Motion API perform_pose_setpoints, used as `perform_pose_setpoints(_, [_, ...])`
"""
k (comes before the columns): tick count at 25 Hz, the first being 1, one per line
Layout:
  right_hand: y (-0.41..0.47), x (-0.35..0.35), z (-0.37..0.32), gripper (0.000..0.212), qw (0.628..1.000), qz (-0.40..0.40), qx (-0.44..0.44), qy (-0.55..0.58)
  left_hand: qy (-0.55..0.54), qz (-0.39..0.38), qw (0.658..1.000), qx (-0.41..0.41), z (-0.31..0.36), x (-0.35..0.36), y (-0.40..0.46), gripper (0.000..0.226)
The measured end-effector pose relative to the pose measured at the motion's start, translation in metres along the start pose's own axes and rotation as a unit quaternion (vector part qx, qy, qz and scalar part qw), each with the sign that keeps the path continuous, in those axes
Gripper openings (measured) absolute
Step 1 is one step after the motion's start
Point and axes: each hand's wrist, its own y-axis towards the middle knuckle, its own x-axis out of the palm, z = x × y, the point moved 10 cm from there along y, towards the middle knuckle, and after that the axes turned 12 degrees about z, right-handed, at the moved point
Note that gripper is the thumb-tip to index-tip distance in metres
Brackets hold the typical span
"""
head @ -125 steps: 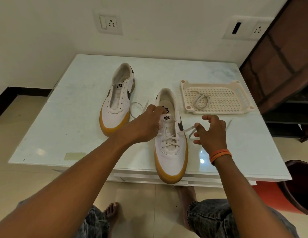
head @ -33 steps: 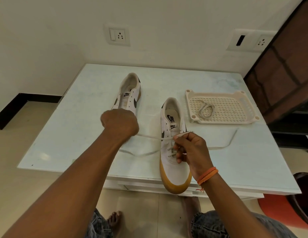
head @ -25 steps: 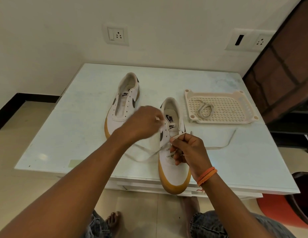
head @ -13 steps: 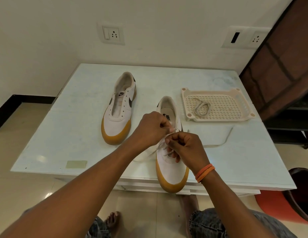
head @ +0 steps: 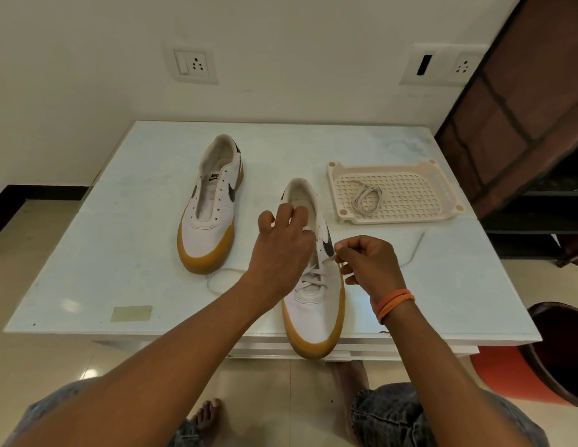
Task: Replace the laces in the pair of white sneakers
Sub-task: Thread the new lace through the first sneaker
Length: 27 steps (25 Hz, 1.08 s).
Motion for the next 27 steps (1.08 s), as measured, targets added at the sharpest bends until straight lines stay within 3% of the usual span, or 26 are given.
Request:
perform_pose_setpoints(3, [0.002,0.005,0.002,0.004,0.999,0.004,-0.035,-0.040,-0.026,-0.033,0.995,-0.092,-0.006,0.008,-0.006,0.017])
perform_pose_setpoints(7, [0.003,0.009,-0.003,0.011,0.991,0.004,-0.100,-0.093,-0.135,-0.052,0.963,-0.229,-0.018,0.025,-0.018,0.019])
perform_pose_setpoints(12, [-0.003,0.022,-0.010,0.033,0.964,-0.013,-0.180,-0.193,-0.156,-0.076,0.960,-0.219,-0.010,0.034,-0.016,0.016])
perform_pose_setpoints(18, [-0.003,0.019,-0.016,0.020,0.971,-0.011,-0.187,-0.150,-0.234,-0.099,0.929,-0.269,-0.015,0.046,-0.015,0.012])
perform_pose_setpoints(22, [0.004,0.007,-0.009,0.005,0.987,0.049,-0.130,-0.082,-0.197,-0.116,0.947,-0.228,-0.010,0.043,-0.010,0.016])
perform_pose_setpoints(27, [0.010,0.012,0.006,0.009,0.996,0.026,-0.061,-0.058,-0.167,-0.123,0.956,-0.208,-0.010,0.042,-0.008,0.018])
